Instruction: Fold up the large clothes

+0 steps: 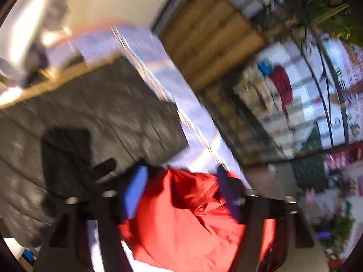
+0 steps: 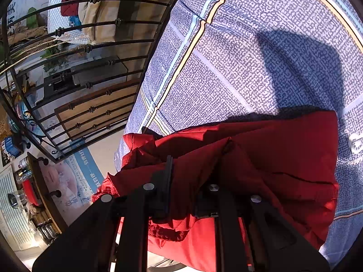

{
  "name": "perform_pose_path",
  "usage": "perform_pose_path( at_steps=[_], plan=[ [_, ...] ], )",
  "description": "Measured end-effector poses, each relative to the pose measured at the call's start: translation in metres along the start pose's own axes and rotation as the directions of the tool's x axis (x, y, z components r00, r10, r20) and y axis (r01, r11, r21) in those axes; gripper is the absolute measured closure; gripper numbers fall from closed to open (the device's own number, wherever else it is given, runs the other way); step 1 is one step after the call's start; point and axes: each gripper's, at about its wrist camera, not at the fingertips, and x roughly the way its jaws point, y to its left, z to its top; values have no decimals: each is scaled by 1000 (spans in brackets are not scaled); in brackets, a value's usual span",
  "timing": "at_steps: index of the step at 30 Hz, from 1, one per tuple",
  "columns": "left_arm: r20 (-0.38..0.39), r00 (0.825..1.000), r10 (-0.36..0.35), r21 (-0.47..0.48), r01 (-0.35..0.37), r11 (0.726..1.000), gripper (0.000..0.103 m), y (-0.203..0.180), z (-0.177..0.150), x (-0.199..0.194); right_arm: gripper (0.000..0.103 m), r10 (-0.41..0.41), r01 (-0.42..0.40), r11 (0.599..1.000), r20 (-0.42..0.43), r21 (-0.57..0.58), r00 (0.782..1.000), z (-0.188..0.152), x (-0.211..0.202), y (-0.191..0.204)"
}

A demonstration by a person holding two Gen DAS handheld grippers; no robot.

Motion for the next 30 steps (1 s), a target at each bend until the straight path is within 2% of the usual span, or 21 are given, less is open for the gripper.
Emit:
perform_pose_path(
  at_steps=[1, 2, 5, 7, 9, 11, 12, 13, 14, 15, 16, 17, 18, 20, 21, 22, 24, 26, 28, 29, 30],
  plan=[
    [58, 998, -3, 1, 3, 1000, 32, 0, 3, -15, 89, 4, -4, 1000, 0, 3, 1000, 0, 0, 0],
    [65, 998, -5, 22, 3, 1000, 32, -4, 2, -22, 89, 5, -5, 1000, -2, 3, 1000, 0, 0, 0],
    [20, 999, 47, 177, -49, 983, 31, -35, -16, -21, 80, 29, -29, 999, -2, 19, 1000, -1, -6, 3],
    [11, 997, 72, 309, -72, 948, 28, -58, -44, -17, 57, 93, -94, 994, 19, 60, 995, -3, -15, 4],
    [-12, 997, 80, 416, -68, 907, 26, -73, -79, -12, 40, 185, -192, 975, 71, 110, 980, -4, -30, 3],
    [-31, 995, 96, 509, -67, 858, 26, -92, -117, 0, 37, 228, -243, 961, 122, 129, 966, -7, -47, 5],
    [-34, 994, 108, 551, -72, 831, 26, -103, -136, 7, 37, 222, -238, 965, 139, 111, 965, -9, -55, 9],
    [-39, 993, 116, 591, -71, 804, 26, -113, -153, 12, 37, 182, -189, 982, 165, 26, 969, -14, -69, 22],
    [-44, 991, 123, 640, -66, 765, 26, -126, -172, 20, 37, 136, -127, 990, 180, -60, 974, -20, -76, 36],
    [-43, 991, 130, 672, -68, 737, 25, -136, -185, 27, 37, 59, -22, 983, 202, -183, 978, -32, -84, 56],
    [-38, 989, 141, 702, -74, 709, 25, -145, -200, 34, 37, 8, 57, 959, 228, -276, 974, -43, -87, 71],
    [-36, 988, 148, 724, -76, 686, 25, -152, -211, 40, 37, -44, 157, 899, 273, -408, 961, -63, -90, 92],
    [-39, 988, 153, 743, -74, 665, 24, -160, -221, 47, 32, -71, 226, 829, 303, -512, 950, -84, -88, 107],
    [-54, 986, 155, 759, -61, 649, 22, -171, -233, 59, 22, -108, 306, 691, 325, -654, 940, -124, -75, 125],
    [-45, 985, 166, 764, -74, 641, 22, -174, -236, 65, 21, -136, 341, 631, 333, -697, 933, -139, -66, 129],
    [-32, 983, 182, 766, -93, 636, 21, -176, -238, 70, 21, -178, 390, 545, 353, -742, 919, -157, -52, 132],
    [-23, 977, 214, 757, -122, 642, 18, -178, -237, 84, 21, -229, 448, 417, 385, -791, 894, -181, -28, 128],
    [-28, 974, 226, 737, -133, 663, 13, -180, -237, 91, 21, -286, 471, 361, 385, -805, 877, -191, -6, 119],
    [-39, 970, 242, 723, -140, 677, 5, -179, -230, 101, 21, -330, 496, 360, 390, -790, 860, -190, 8, 110],
    [-51, 967, 250, 722, -138, 678, 5, -180, -228, 108, 21, -343, 513, 361, 400, -779, 850, -187, 13, 107],
    [-63, 965, 255, 722, -132, 679, 5, -181, -225, 112, 21, -363, 551, 347, 433, -758, 825, -182, 18, 103]
  ],
)
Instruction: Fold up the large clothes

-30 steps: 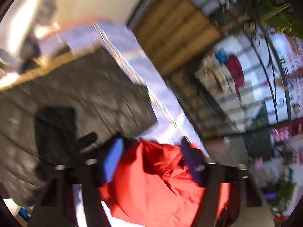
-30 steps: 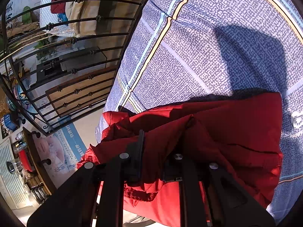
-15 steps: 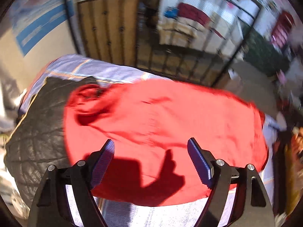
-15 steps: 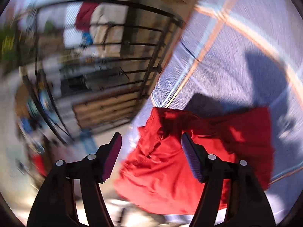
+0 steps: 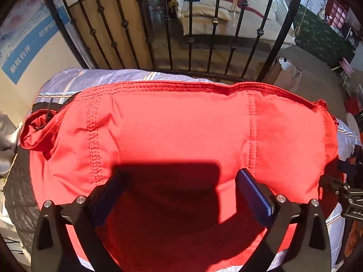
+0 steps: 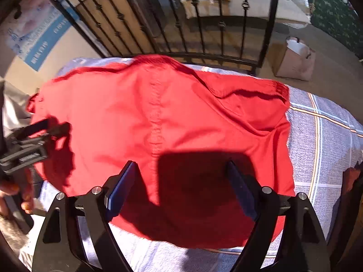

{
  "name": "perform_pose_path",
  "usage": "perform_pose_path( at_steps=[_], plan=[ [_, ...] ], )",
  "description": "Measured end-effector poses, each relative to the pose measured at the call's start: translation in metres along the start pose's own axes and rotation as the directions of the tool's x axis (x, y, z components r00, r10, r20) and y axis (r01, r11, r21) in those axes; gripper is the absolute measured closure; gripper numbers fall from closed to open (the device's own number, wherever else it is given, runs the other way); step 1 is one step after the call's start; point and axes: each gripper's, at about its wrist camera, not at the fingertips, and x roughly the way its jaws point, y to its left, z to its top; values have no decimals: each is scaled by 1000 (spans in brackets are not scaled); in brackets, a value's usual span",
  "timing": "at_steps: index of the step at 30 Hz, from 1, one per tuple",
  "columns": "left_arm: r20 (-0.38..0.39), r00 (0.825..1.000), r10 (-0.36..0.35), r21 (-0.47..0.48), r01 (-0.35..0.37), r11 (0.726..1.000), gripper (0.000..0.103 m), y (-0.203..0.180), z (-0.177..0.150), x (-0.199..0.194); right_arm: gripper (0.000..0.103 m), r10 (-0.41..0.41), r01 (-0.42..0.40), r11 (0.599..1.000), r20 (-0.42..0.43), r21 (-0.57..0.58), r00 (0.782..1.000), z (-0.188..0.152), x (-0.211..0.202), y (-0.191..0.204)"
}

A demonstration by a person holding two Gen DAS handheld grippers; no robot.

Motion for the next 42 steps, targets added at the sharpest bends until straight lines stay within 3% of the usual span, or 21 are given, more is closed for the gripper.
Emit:
perform_pose_path(
  at_steps=[6, 12, 24, 32, 37, 42],
  plan=[
    [-82, 996, -27, -11, 26, 1000, 5, 5, 14, 31, 8, -61, 61, 998, -39, 0, 997, 13, 25, -8],
    [-152, 987, -56, -19, 54, 998, 4, 6, 24, 58, 5, -85, 84, 996, -103, -15, 991, 26, 48, -11],
    [-168, 985, -29, -9, 28, 1000, 4, -1, 22, 82, 4, -127, 123, 992, -203, -34, 971, 41, 88, -13],
    [-173, 985, 17, 11, -15, 1000, 4, -8, 23, 91, 4, -169, 163, 985, -202, -50, 965, 39, 101, -9],
    [-181, 983, 0, -8, -1, 1000, 6, -4, 30, 73, 5, -173, 166, 985, -202, -52, 964, 42, 90, -5],
    [-47, 997, -67, -44, 64, 997, 7, 6, 16, 13, 5, -139, 137, 990, -50, -40, 989, 32, 33, 0]
  ],
)
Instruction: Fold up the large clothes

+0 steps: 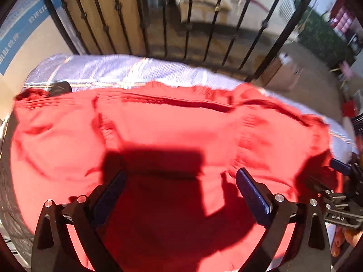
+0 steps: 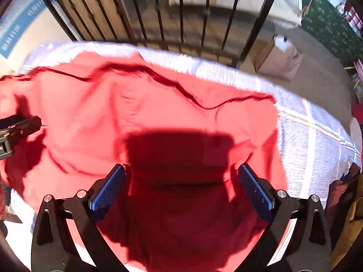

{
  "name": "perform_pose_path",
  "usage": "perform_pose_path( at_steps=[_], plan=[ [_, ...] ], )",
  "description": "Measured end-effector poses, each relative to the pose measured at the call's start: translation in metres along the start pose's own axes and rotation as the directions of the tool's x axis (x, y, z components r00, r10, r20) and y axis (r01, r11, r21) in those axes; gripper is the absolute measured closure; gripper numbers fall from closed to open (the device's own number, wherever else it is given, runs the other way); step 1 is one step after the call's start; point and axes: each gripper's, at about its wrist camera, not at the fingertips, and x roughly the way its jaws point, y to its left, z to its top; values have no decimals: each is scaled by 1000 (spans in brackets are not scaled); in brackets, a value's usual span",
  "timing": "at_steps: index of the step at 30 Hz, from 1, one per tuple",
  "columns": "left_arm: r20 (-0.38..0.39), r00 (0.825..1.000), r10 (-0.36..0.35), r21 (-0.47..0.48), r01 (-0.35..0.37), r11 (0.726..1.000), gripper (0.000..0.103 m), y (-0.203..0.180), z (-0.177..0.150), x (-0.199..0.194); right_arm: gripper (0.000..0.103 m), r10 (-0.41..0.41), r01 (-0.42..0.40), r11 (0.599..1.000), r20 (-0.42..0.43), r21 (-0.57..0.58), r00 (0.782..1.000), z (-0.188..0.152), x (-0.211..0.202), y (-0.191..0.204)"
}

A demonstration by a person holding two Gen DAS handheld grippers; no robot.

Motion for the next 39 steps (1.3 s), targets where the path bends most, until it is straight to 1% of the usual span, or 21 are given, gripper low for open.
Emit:
perform_pose_path(
  at_steps=[2, 5, 7, 9, 11, 14, 17, 21, 28, 31, 36, 39],
  plan=[
    [41, 999, 4, 17, -5, 1000, 7, 1, -12, -18, 5, 13, -13, 1000, 7, 2, 1000, -8, -15, 0],
    [77, 995, 62, 47, -66, 997, 7, 4, -37, -33, 5, -3, 3, 1000, 7, 0, 1000, -24, -32, 0],
    [63, 994, 93, 45, -96, 994, 7, 7, -49, -32, 5, 7, -7, 1000, -29, 3, 1000, -33, -33, -1],
    [23, 992, 122, 24, -122, 992, 7, 15, -61, -23, 5, 14, -13, 1000, -65, 14, 998, -43, -27, -1],
    [-7, 993, 115, 1, -115, 993, 6, 19, -63, -16, 5, 4, -3, 1000, -90, 19, 996, -48, -19, -2],
    [-15, 993, 119, 18, -118, 993, 5, 17, -62, -7, 5, 1, 2, 1000, -123, 27, 992, -47, -4, -4],
    [-50, 990, 133, 25, -132, 991, 5, 11, -58, 7, 5, -10, 13, 1000, -132, 23, 991, -45, 4, -4],
    [-89, 987, 131, 24, -129, 991, 5, 7, -51, 24, 5, -19, 22, 999, -159, 23, 987, -41, 15, -4],
    [-121, 988, 94, 33, -90, 995, 4, 5, -42, 41, 4, -16, 21, 1000, -174, 23, 985, -42, 30, -5],
    [-128, 987, 94, 38, -90, 995, 4, 4, -40, 46, 4, -15, 19, 1000, -178, 22, 984, -42, 35, -6],
    [-123, 985, 119, 41, -115, 993, 4, -4, -35, 57, 4, -17, 21, 1000, -186, 19, 982, -41, 42, -6],
    [-122, 984, 129, 43, -125, 991, 4, -7, -40, 56, 4, -20, 23, 1000, -187, 16, 982, -40, 45, -7]
  ],
)
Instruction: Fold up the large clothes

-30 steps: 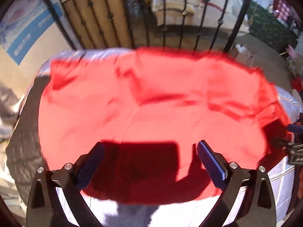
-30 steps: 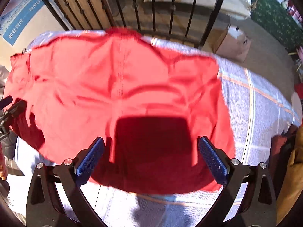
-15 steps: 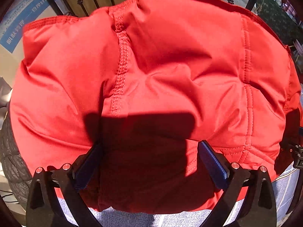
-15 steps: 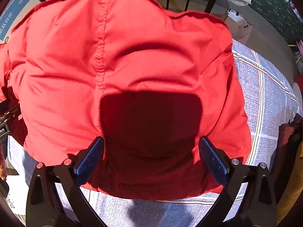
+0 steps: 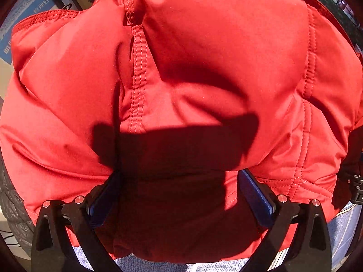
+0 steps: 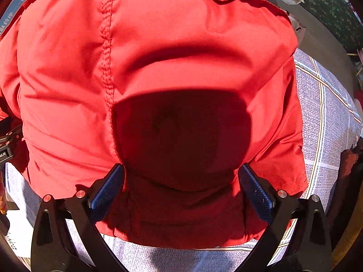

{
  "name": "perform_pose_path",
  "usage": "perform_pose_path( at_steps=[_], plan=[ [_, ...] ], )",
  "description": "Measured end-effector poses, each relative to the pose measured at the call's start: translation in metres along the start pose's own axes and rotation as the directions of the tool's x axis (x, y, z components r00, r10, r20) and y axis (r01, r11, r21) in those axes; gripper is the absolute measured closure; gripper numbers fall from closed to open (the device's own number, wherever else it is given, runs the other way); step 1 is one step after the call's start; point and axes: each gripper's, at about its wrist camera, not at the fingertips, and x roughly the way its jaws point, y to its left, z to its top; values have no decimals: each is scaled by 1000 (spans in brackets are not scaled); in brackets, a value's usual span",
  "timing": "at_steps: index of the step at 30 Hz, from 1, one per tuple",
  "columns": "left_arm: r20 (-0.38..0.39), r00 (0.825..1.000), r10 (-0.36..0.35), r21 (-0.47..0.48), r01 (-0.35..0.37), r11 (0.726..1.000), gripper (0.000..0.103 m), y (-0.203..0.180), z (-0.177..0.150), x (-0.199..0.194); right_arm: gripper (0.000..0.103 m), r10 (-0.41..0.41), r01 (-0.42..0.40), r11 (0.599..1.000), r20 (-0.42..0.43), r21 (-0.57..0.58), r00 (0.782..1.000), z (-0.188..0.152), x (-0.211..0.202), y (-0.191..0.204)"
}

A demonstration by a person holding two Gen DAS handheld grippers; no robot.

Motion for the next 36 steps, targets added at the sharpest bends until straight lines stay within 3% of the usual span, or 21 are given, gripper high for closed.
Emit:
perform_pose_path(
  at_steps=[9, 12, 14, 20, 23, 27, 32, 36],
  plan=[
    [-6, 1000, -23, -7, 22, 1000, 6, 10, 11, -23, 5, 36, -36, 999, 7, 20, 999, -8, -14, 0],
    [64, 993, -100, -87, 106, 991, 7, 28, 6, -54, 5, 136, -153, 981, 143, 117, 980, -19, -47, -24],
    [122, 985, -125, -137, 141, 980, 6, 45, -1, -76, 5, 162, -193, 967, 186, 165, 969, -27, -60, -40],
    [186, 982, -42, -260, 91, 961, 6, 111, -21, -103, 5, 245, -295, 901, 188, 317, 951, -55, -60, -99],
    [158, 987, -38, -354, 92, 931, 6, 153, -35, -92, 5, 266, -316, 864, 177, 392, 948, -72, -51, -116],
    [155, 980, -129, -456, 186, 870, 6, 192, -57, -78, 5, 377, -422, 764, 193, 488, 906, -90, -38, -143],
    [147, 960, -238, -508, 280, 814, 6, 194, -67, -50, 5, 464, -486, 679, 191, 550, 865, -106, -18, -154],
    [169, 930, -326, -598, 360, 716, 5, 204, -68, -26, 5, 537, -541, 571, 218, 617, 815, -119, 1, -163]
  ],
)
